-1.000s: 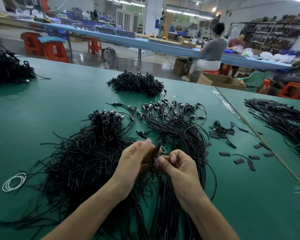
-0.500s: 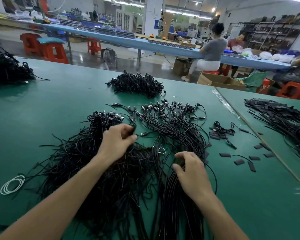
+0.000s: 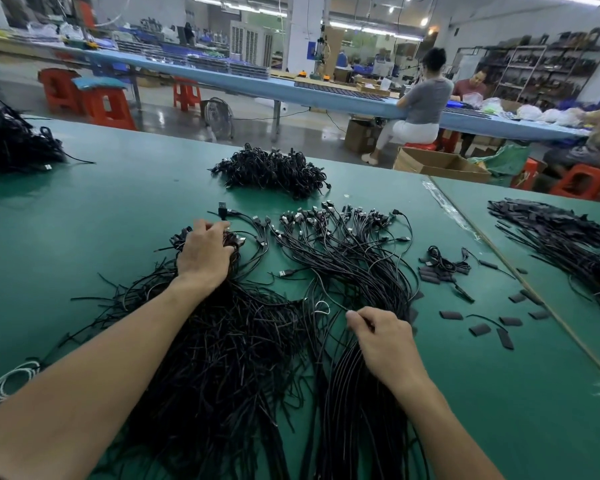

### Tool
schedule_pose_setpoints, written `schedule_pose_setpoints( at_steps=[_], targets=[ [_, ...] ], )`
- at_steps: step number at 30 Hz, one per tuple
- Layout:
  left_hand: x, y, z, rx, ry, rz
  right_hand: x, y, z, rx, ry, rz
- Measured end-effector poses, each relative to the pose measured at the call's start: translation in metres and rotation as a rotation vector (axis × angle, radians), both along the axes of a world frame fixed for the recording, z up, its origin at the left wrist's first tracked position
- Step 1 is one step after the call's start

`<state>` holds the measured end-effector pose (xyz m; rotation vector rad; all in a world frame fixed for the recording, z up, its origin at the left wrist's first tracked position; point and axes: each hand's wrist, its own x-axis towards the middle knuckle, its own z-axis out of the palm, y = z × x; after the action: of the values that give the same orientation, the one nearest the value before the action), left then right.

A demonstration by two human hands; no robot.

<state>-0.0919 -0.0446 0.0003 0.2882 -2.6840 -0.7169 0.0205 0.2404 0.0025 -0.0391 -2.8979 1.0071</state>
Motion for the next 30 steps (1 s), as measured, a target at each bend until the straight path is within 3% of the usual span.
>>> schedule_pose_setpoints(
  at_steps=[4,6,10,12,16,19,21,23,28,30],
  targets=[
    [0.006,0.007,0.007,0.007,0.009,0.068,0.013,-0.016,0.027,-0.289,0.112,0.177],
    [0.012,0.017,0.012,-0.033,0.033,-0.026,0.020,-0.024,0.038,-0.323,0.153,0.264],
    [0.041,0.052,0.017,0.015,-0.098,-0.695,0.034,-0.038,0.059,-0.378,0.242,0.350],
    [0.052,0.069,0.013,0.040,-0.146,-0.853,0.040,-0.043,0.068,-0.421,0.261,0.423],
    [0.057,0.080,-0.002,0.213,-0.064,-0.781,0.046,-0.036,0.079,-0.576,0.381,0.433],
    [0.058,0.068,-0.008,0.555,0.060,-0.496,0.038,-0.014,0.074,-0.626,0.447,0.137],
    [0.061,0.057,-0.005,0.549,0.200,-0.369,0.025,0.006,0.063,-0.516,0.396,-0.077],
    [0.069,0.052,0.003,0.523,0.285,-0.410,0.012,0.026,0.045,-0.354,0.306,-0.166],
    [0.098,0.050,0.029,0.252,0.400,-0.606,0.004,0.054,0.018,0.126,-0.012,-0.156],
    [0.102,0.054,0.038,0.109,0.273,-0.648,0.008,0.045,0.021,0.229,-0.076,-0.038]
  ],
)
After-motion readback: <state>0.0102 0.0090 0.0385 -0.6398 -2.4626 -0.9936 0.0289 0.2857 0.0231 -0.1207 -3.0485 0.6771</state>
